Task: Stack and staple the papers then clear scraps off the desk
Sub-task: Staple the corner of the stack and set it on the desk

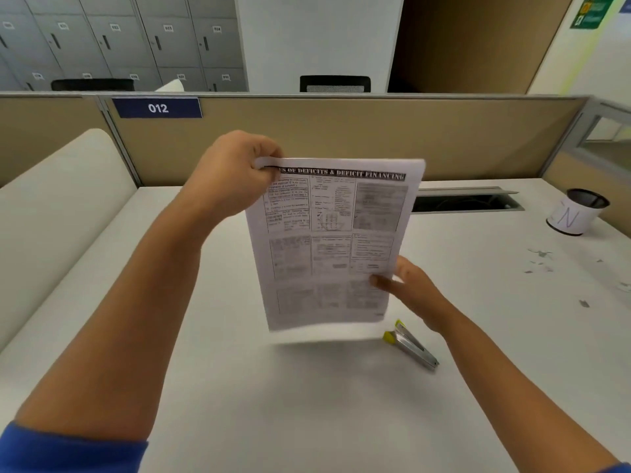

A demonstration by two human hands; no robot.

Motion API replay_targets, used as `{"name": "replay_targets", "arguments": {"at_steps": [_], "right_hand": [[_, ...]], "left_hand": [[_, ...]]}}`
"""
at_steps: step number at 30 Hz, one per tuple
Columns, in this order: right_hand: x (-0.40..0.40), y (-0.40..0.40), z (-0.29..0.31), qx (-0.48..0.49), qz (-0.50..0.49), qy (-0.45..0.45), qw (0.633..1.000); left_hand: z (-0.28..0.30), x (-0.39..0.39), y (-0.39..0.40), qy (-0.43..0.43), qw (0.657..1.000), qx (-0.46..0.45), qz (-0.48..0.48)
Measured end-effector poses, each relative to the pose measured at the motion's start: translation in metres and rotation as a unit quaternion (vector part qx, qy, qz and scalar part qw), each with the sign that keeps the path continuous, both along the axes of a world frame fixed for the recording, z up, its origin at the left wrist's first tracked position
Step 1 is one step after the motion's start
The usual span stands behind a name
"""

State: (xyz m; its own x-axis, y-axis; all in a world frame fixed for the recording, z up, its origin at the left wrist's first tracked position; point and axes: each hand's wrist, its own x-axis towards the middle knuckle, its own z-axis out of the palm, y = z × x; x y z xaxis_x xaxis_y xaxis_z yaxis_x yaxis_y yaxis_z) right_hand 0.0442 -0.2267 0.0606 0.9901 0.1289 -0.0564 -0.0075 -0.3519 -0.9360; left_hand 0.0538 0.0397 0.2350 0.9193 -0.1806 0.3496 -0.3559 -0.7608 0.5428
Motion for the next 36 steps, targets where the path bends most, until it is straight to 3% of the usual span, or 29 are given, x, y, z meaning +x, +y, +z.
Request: {"name": "replay_targets", "arguments": {"at_steps": [6,9,11,15,18,23,29,36], "right_hand": [[-0.021,0.015,-0.016,0.141,-0.005,0.054,0.989],[-0.028,0.018,-0.023,0.150,-0.033,0.065,0.986],[-0.030,0.017,-0.026,0.169,-0.048,0.074,0.982],[-0.028,0.015,-0.028,0.167,-0.074,0.094,0.979],[-0.024,0.016,-0.030,0.155,-0.100,0.103,0.978],[-0.021,0.019,-0.032,0.151,-0.100,0.151,0.972],[-0.026,0.027,-0.046,0.056,-0.066,0.258,0.962],[0.000,0.034,-0.054,0.046,-0.102,0.255,0.960]], "left_hand": [[-0.021,0.023,0.020,0.093,0.984,-0.155,-0.008],[-0.053,0.031,0.025,0.114,0.942,-0.313,0.051],[-0.081,0.027,0.024,0.175,0.907,-0.377,0.068],[-0.146,-0.002,0.014,0.337,0.869,-0.358,0.050],[-0.187,-0.025,0.000,0.391,0.837,-0.378,0.056],[-0.226,-0.043,-0.012,0.357,0.804,-0.461,0.122],[-0.240,-0.025,0.003,0.350,0.795,-0.456,0.196],[-0.232,0.002,0.009,0.349,0.795,-0.461,0.184]]}}
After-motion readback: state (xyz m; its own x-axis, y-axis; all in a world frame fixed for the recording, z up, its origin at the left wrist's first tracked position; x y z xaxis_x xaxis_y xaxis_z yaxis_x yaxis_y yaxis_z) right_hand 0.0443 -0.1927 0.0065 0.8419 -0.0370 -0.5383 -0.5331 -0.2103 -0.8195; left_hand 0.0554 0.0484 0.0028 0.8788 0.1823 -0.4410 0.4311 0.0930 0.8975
